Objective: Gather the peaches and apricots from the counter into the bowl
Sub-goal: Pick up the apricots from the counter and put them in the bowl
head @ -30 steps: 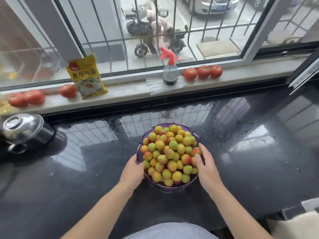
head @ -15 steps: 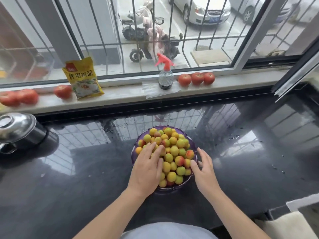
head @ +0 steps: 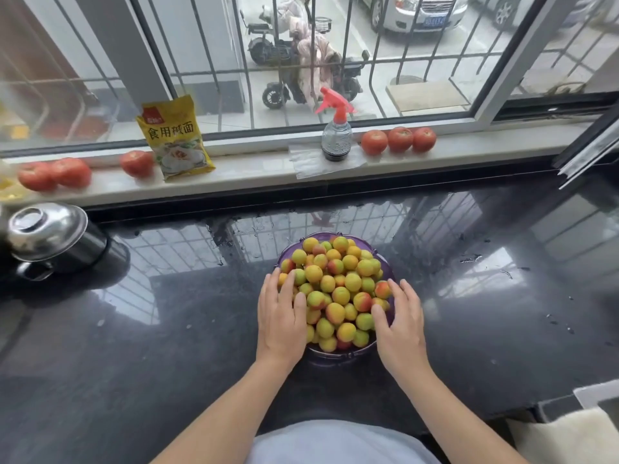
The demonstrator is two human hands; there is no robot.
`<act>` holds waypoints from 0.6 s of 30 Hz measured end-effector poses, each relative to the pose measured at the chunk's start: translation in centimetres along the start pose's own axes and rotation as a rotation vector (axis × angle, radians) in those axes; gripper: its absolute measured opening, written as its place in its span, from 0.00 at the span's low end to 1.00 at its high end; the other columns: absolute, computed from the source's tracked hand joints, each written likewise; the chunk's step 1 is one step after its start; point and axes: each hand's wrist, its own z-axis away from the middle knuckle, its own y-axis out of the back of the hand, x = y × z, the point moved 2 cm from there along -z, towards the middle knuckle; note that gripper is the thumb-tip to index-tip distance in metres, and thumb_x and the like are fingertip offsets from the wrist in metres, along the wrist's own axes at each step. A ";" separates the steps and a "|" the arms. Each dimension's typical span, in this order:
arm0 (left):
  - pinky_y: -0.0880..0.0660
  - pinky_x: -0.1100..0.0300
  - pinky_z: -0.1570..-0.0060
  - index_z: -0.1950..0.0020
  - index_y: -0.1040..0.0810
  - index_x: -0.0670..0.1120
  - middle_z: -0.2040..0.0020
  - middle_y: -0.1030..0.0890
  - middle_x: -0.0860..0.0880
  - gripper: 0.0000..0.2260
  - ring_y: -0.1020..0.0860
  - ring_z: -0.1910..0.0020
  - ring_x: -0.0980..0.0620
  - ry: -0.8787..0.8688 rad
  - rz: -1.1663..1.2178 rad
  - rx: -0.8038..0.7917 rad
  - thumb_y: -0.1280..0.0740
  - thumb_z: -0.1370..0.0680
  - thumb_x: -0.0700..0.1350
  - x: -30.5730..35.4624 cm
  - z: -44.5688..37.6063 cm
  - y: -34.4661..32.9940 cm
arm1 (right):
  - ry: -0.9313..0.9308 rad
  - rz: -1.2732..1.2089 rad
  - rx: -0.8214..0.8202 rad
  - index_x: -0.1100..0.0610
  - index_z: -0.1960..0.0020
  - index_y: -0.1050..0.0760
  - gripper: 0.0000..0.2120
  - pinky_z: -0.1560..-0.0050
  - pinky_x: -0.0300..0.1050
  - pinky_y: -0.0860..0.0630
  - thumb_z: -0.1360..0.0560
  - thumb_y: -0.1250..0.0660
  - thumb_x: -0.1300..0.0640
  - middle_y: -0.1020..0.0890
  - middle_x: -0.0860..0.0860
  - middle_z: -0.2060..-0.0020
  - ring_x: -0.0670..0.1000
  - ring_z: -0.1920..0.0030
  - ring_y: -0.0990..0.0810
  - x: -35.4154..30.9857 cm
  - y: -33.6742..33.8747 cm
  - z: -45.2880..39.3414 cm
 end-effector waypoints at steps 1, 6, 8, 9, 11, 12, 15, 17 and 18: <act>0.52 0.48 0.15 0.16 0.35 0.52 0.13 0.42 0.49 0.31 0.49 0.14 0.50 -0.043 -0.064 -0.003 0.54 0.16 0.61 0.0 -0.5 0.2 | 0.083 0.066 0.009 0.49 0.22 0.36 0.24 0.25 0.48 0.44 0.17 0.38 0.50 0.41 0.46 0.22 0.48 0.22 0.44 -0.4 0.0 0.2; 0.46 0.38 0.17 0.15 0.36 0.54 0.14 0.39 0.43 0.27 0.44 0.14 0.40 -0.460 -0.442 -0.075 0.49 0.14 0.59 0.3 -2.6 1.1 | 0.359 0.308 -0.056 0.51 0.22 0.34 0.23 0.21 0.50 0.47 0.17 0.39 0.51 0.40 0.49 0.21 0.51 0.21 0.46 -1.3 -0.1 -3.3; 0.46 0.40 0.16 0.14 0.39 0.57 0.13 0.42 0.45 0.27 0.46 0.14 0.43 -0.476 -0.478 -0.163 0.52 0.14 0.61 0.6 -3.2 1.0 | 0.313 0.293 -0.096 0.52 0.22 0.34 0.23 0.21 0.49 0.47 0.17 0.39 0.52 0.37 0.51 0.22 0.52 0.22 0.44 -1.9 -0.2 -5.4; 0.48 0.44 0.16 0.14 0.42 0.58 0.13 0.45 0.47 0.27 0.49 0.13 0.45 -0.395 -0.439 -0.197 0.54 0.13 0.61 0.8 -3.7 1.1 | 0.287 0.282 -0.114 0.53 0.23 0.33 0.23 0.23 0.46 0.47 0.17 0.39 0.52 0.35 0.51 0.23 0.53 0.23 0.43 -2.2 -0.2 -6.2; 0.51 0.48 0.15 0.13 0.43 0.57 0.12 0.46 0.49 0.26 0.50 0.13 0.48 -0.220 -0.317 -0.225 0.53 0.12 0.59 0.9 -4.7 1.1 | 0.251 0.275 -0.137 0.54 0.25 0.29 0.21 0.26 0.42 0.45 0.18 0.38 0.54 0.31 0.52 0.26 0.53 0.26 0.40 -2.6 0.1 -7.5; 0.51 0.49 0.15 0.14 0.41 0.56 0.12 0.45 0.49 0.25 0.49 0.13 0.49 -0.179 -0.277 -0.221 0.51 0.11 0.58 0.9 -5.1 1.0 | 0.246 0.278 -0.146 0.54 0.26 0.28 0.20 0.28 0.41 0.44 0.18 0.37 0.54 0.29 0.51 0.27 0.53 0.27 0.38 -2.7 0.3 -7.8; 0.49 0.49 0.15 0.14 0.38 0.54 0.13 0.42 0.50 0.24 0.46 0.14 0.50 -0.164 -0.234 -0.216 0.49 0.11 0.57 0.8 -5.8 1.1 | 0.253 0.297 -0.196 0.55 0.30 0.25 0.18 0.33 0.39 0.41 0.18 0.35 0.54 0.26 0.50 0.32 0.53 0.30 0.34 -2.6 0.8 -8.7; 0.49 0.52 0.15 0.14 0.38 0.53 0.14 0.40 0.50 0.24 0.45 0.15 0.51 -0.131 -0.171 -0.196 0.49 0.11 0.56 0.8 -6.2 1.1 | 0.242 0.260 -0.198 0.55 0.33 0.23 0.15 0.36 0.39 0.39 0.19 0.34 0.53 0.24 0.49 0.35 0.53 0.33 0.31 -2.5 1.0 -9.2; 0.49 0.54 0.16 0.15 0.38 0.52 0.14 0.40 0.50 0.24 0.44 0.15 0.52 -0.098 -0.128 -0.183 0.49 0.10 0.55 0.9 -6.4 1.2 | 0.221 0.219 -0.176 0.55 0.36 0.23 0.13 0.38 0.40 0.37 0.19 0.33 0.53 0.23 0.49 0.38 0.53 0.35 0.29 -2.5 1.2 -9.6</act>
